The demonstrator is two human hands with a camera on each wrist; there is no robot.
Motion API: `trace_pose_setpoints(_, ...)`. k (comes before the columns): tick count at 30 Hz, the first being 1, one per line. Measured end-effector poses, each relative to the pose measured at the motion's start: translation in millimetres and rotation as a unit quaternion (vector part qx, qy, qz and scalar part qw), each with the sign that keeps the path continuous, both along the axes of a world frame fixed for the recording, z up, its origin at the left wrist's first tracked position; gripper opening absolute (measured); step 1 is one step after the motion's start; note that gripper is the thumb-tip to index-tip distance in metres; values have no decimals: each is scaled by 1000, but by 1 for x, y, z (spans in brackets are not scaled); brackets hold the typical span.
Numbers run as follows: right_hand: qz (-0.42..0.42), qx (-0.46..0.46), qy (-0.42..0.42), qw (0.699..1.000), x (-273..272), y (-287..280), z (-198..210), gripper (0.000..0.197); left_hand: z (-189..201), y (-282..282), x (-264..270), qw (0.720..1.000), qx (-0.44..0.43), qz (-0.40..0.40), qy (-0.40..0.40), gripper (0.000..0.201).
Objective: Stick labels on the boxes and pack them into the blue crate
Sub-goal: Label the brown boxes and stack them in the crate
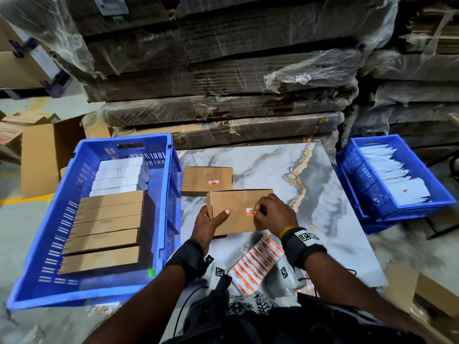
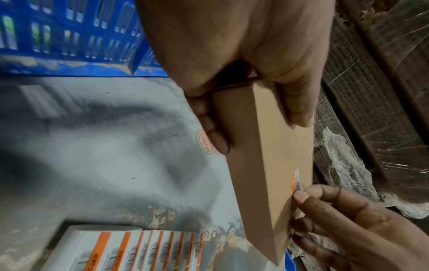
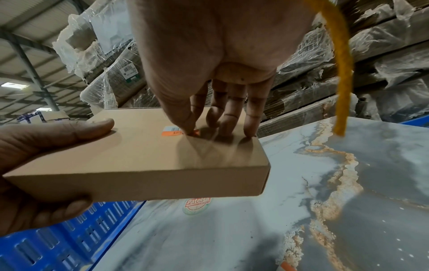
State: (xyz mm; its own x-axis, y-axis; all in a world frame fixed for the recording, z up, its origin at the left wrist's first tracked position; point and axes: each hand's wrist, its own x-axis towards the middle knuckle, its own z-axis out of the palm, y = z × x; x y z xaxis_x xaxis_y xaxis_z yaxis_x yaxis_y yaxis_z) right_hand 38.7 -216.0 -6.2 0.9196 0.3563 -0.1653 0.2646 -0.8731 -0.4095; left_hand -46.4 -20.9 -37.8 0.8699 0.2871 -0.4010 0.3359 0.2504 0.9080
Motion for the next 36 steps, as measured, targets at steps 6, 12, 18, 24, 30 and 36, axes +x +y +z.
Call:
trace_pose_setpoints(6,-27,9,21,999,-3,-4,-2,3,-6,-4,6,999,10,21,-32,63)
trace_pose_setpoints(12,-81,49,71,993,-2,-4,-9,10,-2,-3,5,987,99,-61,-109,65)
trace_pose_setpoints(18,-77,116,101,985,-2,-13,-18,11,-19,5,1,956,250,-106,-115,34)
trace_pose_setpoints(24,-139,150,100,974,-5,-56,-29,14,-36,13,1,982,167,-34,-75,26)
trace_pose_setpoints(30,-225,108,164,954,-24,-135,-63,25,-53,13,2,994,98,1,-41,27)
trace_pose_setpoints(36,-209,7,216,954,-41,-156,-83,22,-61,-1,6,995,101,-11,-1,31)
